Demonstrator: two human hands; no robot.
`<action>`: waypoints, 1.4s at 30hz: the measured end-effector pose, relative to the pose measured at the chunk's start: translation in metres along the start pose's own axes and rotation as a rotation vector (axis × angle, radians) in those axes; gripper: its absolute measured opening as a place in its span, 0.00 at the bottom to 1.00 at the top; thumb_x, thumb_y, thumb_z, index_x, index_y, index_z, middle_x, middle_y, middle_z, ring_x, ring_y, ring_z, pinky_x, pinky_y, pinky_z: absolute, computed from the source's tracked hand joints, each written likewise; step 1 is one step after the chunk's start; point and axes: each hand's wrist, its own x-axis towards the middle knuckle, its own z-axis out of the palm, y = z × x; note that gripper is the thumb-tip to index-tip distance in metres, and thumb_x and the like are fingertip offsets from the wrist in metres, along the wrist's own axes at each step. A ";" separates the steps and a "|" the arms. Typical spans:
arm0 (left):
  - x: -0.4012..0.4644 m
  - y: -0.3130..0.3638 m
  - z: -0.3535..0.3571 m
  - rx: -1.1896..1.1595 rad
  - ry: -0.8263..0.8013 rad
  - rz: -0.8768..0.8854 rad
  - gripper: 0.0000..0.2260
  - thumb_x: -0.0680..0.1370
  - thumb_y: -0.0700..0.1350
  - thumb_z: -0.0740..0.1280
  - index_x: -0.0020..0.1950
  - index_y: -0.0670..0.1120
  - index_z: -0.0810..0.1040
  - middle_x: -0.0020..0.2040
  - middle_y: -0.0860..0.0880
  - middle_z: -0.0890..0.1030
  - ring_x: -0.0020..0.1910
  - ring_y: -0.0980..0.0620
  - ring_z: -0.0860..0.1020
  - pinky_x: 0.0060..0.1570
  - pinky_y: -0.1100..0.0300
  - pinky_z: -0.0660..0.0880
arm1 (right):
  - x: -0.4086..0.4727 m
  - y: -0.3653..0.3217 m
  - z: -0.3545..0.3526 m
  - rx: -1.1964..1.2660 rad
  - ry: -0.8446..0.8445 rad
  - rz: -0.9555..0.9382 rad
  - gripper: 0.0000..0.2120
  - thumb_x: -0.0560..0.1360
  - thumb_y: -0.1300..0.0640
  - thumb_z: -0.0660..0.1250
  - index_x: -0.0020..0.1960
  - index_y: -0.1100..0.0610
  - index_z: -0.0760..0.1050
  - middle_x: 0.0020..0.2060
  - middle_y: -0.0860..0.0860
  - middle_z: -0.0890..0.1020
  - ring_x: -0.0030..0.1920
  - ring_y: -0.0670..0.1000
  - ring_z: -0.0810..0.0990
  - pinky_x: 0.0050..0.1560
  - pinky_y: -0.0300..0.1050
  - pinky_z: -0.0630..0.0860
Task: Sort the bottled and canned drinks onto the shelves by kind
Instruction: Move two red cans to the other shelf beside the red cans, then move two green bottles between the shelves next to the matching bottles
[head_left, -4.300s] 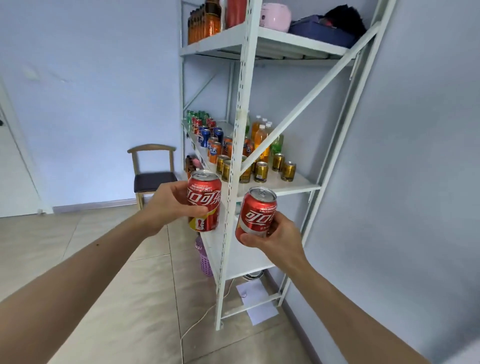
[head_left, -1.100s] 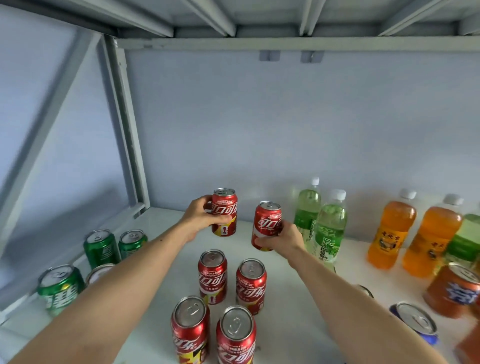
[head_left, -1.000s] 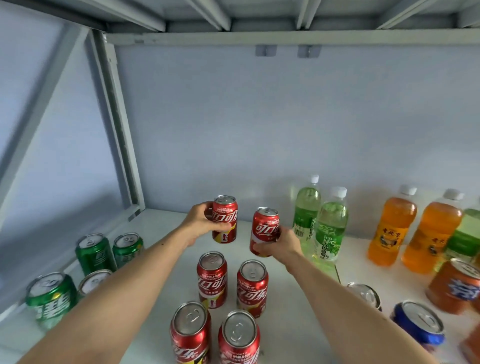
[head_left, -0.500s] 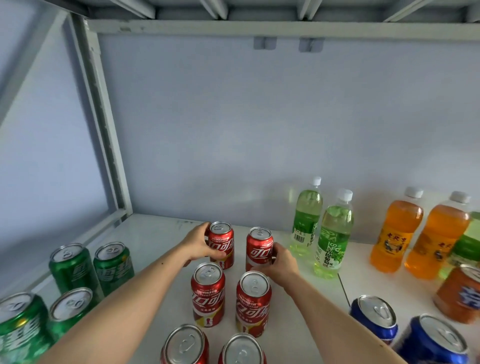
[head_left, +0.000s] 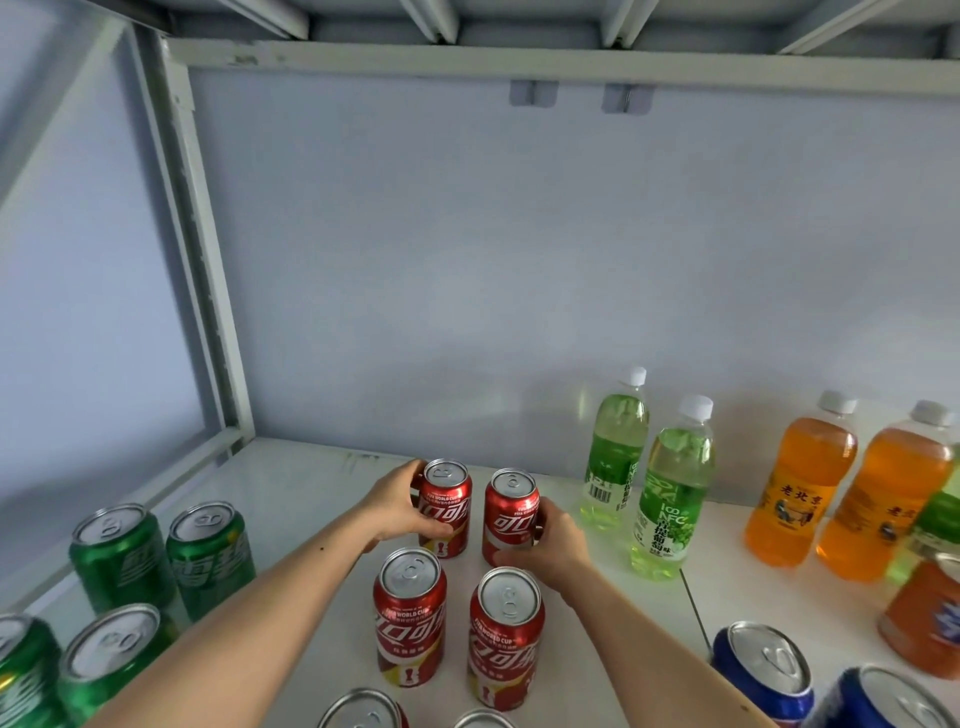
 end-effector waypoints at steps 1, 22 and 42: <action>-0.001 0.001 0.000 0.006 -0.003 0.003 0.39 0.56 0.45 0.84 0.63 0.52 0.72 0.59 0.53 0.79 0.61 0.51 0.76 0.60 0.52 0.74 | -0.001 -0.001 0.000 -0.017 0.000 -0.004 0.40 0.54 0.54 0.84 0.63 0.54 0.74 0.54 0.49 0.83 0.55 0.50 0.82 0.57 0.48 0.79; -0.029 0.154 -0.042 0.296 -0.048 0.334 0.36 0.66 0.49 0.80 0.70 0.45 0.70 0.67 0.47 0.77 0.64 0.50 0.75 0.65 0.55 0.71 | -0.090 -0.057 -0.158 -0.357 0.305 -0.058 0.33 0.60 0.57 0.82 0.63 0.55 0.75 0.55 0.50 0.81 0.54 0.51 0.79 0.56 0.49 0.79; 0.064 0.210 0.085 0.100 -0.142 0.249 0.41 0.74 0.47 0.73 0.79 0.44 0.52 0.78 0.42 0.59 0.74 0.41 0.64 0.70 0.47 0.66 | -0.015 0.015 -0.197 -0.255 0.104 0.060 0.48 0.56 0.45 0.84 0.70 0.56 0.66 0.61 0.51 0.78 0.59 0.52 0.76 0.60 0.46 0.75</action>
